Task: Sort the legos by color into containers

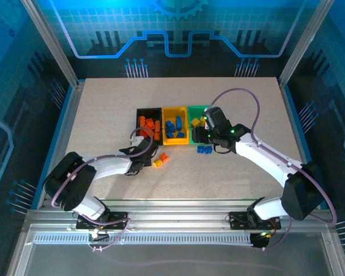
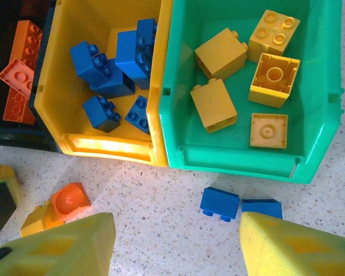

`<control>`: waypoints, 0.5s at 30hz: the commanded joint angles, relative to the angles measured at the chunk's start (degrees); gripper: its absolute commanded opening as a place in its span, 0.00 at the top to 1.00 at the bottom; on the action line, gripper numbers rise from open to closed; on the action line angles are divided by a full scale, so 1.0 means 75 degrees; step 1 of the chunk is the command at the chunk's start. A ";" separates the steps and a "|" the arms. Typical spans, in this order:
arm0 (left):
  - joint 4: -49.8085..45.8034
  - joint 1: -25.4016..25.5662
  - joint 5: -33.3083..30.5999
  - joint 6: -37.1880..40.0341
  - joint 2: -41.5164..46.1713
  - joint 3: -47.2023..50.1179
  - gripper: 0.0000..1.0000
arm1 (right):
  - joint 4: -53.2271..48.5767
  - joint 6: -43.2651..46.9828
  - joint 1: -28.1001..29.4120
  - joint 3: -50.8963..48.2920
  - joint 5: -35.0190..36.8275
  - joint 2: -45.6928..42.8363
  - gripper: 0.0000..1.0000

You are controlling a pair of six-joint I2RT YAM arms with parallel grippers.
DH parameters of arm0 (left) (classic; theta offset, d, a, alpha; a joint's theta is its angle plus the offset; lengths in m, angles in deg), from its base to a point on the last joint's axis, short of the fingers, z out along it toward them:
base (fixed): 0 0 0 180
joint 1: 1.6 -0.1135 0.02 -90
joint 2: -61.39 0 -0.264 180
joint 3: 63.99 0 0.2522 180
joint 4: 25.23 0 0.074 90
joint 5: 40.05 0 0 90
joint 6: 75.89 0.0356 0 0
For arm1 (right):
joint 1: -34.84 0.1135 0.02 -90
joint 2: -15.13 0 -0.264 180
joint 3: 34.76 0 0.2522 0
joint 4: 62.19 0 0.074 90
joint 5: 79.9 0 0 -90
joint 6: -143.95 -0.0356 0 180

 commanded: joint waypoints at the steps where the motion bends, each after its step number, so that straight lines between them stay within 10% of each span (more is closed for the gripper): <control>1: -0.1056 0.0430 0.0145 -0.0195 0.1029 -0.0050 0.74 | 0.0056 -0.0094 -0.0150 -0.0107 0.0096 -0.0316 0.40; 7: -0.1937 0.1135 0.0857 -0.0132 0.2006 -0.1179 0.74 | 0.0027 -0.0224 -0.0385 -0.0599 0.0172 -0.0724 0.40; 15: -0.1289 0.1387 0.1785 0.0615 -0.0627 -0.4302 0.74 | -0.0308 -0.0399 -0.0654 -0.1379 0.0331 -0.1599 0.40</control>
